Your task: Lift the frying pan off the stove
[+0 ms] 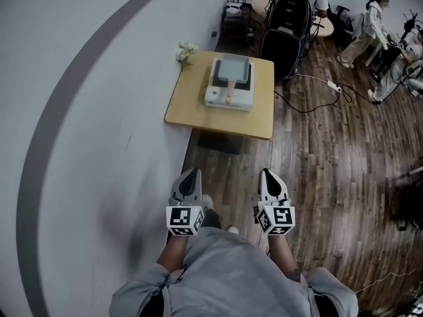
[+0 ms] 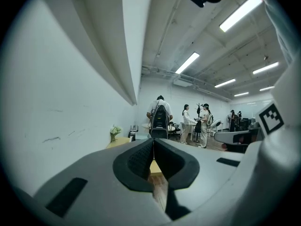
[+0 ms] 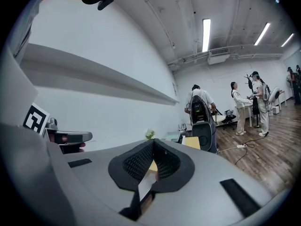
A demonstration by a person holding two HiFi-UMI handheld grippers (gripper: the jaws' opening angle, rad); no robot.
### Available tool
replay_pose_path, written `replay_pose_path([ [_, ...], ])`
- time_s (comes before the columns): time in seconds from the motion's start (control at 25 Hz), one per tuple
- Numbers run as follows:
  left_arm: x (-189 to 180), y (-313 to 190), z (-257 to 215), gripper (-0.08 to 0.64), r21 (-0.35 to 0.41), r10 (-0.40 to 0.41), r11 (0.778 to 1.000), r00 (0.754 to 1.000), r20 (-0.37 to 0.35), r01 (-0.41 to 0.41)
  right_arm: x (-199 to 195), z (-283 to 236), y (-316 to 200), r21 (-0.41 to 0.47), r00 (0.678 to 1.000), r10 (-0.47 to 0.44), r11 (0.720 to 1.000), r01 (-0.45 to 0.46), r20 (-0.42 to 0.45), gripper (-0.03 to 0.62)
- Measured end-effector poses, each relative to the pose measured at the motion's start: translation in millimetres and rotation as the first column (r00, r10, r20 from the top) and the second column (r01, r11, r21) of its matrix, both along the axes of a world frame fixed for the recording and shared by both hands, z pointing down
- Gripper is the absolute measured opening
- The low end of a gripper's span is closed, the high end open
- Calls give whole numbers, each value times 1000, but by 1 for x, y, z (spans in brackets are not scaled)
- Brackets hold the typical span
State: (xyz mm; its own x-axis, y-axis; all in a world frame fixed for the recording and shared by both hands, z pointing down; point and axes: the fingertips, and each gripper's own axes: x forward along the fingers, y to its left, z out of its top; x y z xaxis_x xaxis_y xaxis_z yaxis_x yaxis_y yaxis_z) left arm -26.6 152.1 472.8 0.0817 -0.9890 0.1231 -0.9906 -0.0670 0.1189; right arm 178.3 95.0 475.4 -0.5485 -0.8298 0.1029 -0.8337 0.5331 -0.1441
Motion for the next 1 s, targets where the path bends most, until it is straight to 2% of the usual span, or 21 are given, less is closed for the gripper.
replay_pose_path([
  [0.28, -23, -74, -1, 3, 22, 12, 1000, 1000, -16, -12, -15, 1, -68, 7, 1000, 26, 1000, -26, -5, -2],
  [0.68, -70, -207, -13, 3, 49, 136, 990, 991, -16, -135, -63, -13, -185, 31, 992, 127, 991, -127, -2, -2],
  [0.88, -90, -249, -14, 3, 44, 183, 982, 983, -5, -183, -90, -12, -217, 19, 990, 138, 990, -138, -4, -2],
  [1.0, -97, -270, -8, 3, 35, 193, 981, 981, -24, -193, -98, -4, -232, 1, 990, 143, 990, -143, -12, -2],
])
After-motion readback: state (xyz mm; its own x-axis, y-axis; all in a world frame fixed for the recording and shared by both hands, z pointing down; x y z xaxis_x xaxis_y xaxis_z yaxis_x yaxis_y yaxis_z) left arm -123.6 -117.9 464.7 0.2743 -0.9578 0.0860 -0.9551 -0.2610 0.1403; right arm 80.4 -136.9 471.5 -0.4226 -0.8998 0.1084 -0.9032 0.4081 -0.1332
